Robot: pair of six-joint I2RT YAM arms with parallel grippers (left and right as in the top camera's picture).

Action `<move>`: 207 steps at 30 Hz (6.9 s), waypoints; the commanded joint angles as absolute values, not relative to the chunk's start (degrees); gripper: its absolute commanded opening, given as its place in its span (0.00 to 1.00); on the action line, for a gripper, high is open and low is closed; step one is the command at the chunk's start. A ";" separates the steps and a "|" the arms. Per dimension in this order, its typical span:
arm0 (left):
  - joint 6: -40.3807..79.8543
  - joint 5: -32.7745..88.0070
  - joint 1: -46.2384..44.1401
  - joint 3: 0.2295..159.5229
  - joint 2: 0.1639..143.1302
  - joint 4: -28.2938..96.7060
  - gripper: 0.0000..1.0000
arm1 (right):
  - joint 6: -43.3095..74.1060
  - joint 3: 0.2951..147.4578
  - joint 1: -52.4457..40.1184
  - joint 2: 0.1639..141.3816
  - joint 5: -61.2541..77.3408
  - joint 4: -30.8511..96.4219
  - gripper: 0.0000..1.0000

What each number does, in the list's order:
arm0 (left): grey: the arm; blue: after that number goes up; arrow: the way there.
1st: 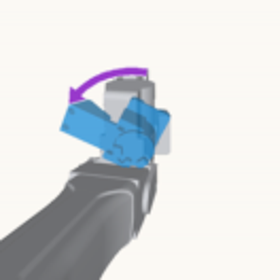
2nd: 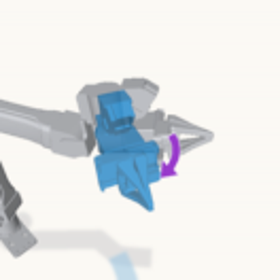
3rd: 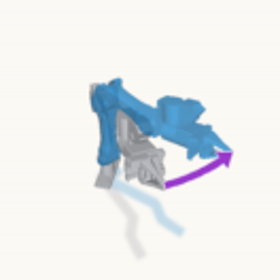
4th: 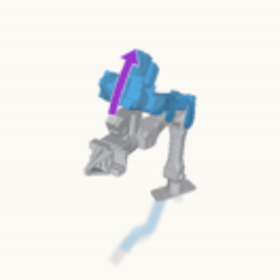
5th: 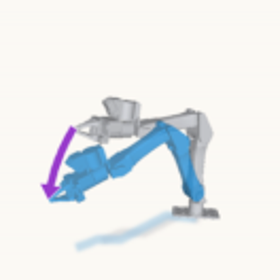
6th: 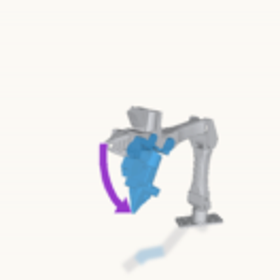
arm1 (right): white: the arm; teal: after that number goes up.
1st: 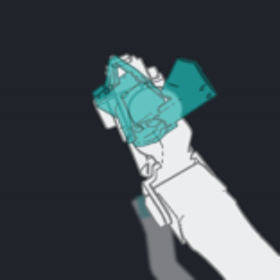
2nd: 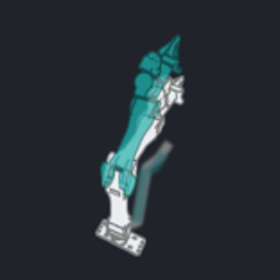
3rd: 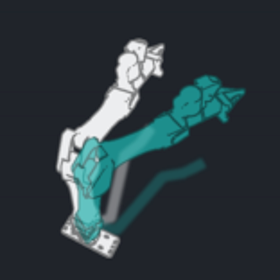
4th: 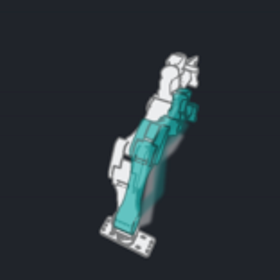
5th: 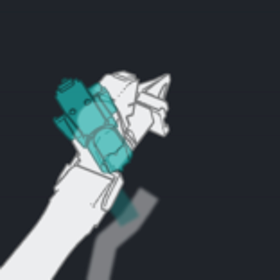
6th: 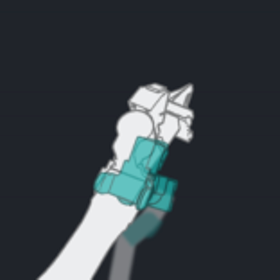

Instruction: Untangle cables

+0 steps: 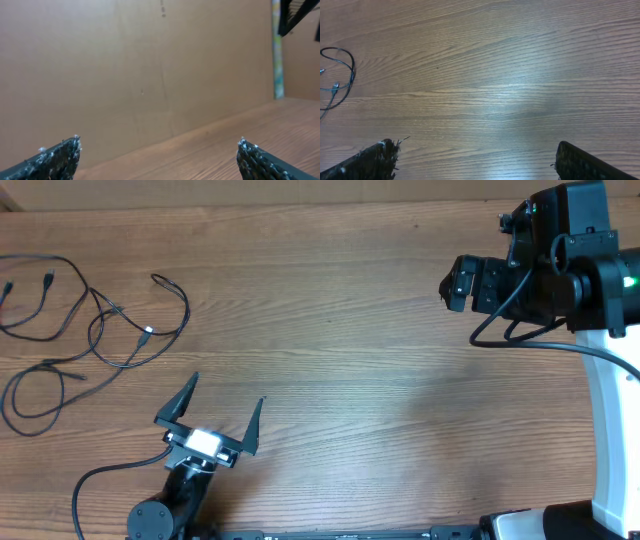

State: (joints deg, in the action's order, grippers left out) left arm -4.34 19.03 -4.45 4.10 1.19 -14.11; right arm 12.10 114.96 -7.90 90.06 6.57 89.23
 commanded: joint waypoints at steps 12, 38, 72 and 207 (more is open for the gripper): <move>2.87 -0.38 -2.85 0.25 0.16 1.54 1.00 | 11.90 115.55 -7.64 89.76 6.04 89.06 1.00; 1.48 -0.40 -2.15 0.27 0.21 4.40 1.00 | 11.90 115.52 -7.64 89.76 6.04 89.06 1.00; 1.48 -0.40 -2.15 0.27 0.21 4.40 1.00 | 11.88 115.52 -7.64 86.59 4.89 88.38 1.00; 1.48 -0.40 -2.15 0.27 0.21 4.40 1.00 | -4.36 0.47 -2.50 0.16 5.87 4.38 1.00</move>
State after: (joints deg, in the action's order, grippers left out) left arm 1.39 0.14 -2.57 0.49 0.75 4.38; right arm -4.69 1.06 -2.70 0.84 5.74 4.73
